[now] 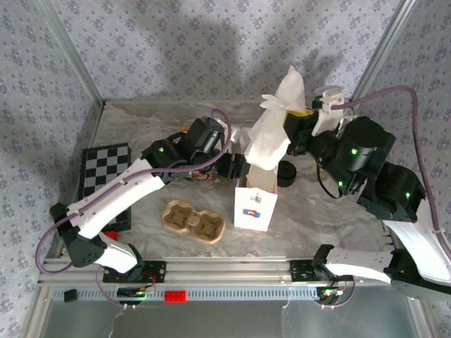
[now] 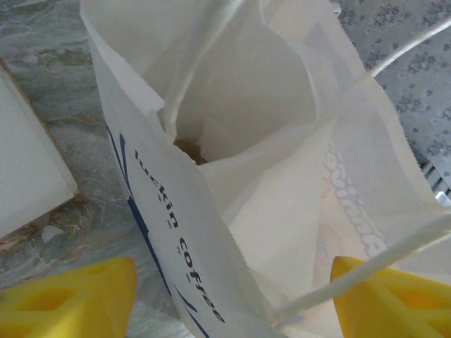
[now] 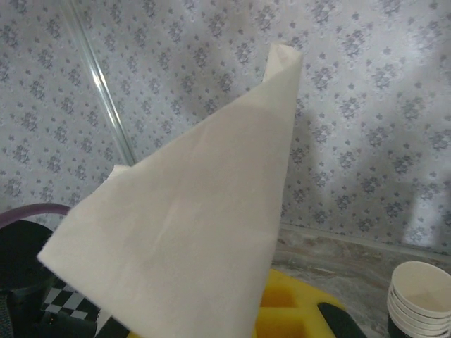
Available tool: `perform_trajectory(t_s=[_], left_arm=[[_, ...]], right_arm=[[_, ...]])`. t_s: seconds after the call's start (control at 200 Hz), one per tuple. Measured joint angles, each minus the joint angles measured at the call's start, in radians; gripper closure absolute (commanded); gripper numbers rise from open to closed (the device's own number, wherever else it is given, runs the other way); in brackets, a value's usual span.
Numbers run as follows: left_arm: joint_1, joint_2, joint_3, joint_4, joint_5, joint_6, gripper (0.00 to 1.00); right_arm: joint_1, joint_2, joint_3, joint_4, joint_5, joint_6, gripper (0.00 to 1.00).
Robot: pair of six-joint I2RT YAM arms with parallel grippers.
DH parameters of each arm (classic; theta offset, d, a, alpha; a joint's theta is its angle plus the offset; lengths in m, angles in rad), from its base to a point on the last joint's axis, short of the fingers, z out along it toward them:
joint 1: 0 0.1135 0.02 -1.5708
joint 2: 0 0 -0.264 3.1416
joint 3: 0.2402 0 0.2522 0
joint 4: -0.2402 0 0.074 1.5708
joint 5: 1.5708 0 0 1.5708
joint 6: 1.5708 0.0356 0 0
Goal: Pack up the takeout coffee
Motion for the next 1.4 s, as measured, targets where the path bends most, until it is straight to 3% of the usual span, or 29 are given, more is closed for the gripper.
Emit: perform_trajectory(t_s=[0.465,0.765,1.144,1.399], left_arm=[[0.000,-0.013,-0.069,0.093,-0.081,-0.056,0.75],[-0.001,-0.077,-0.150,0.179,-0.099,-0.157,0.90],[-0.002,-0.079,-0.174,0.234,-0.123,-0.232,0.96],[-0.007,-0.082,-0.183,0.242,-0.142,-0.261,0.97]], right_arm=[[-0.005,-0.067,-0.065,-0.093,0.182,-0.019,1.00],[0.008,0.129,0.138,-0.152,0.164,-0.062,1.00],[-0.052,0.381,0.274,-0.174,0.124,-0.068,1.00],[-0.111,0.403,0.263,-0.213,0.077,-0.026,1.00]])
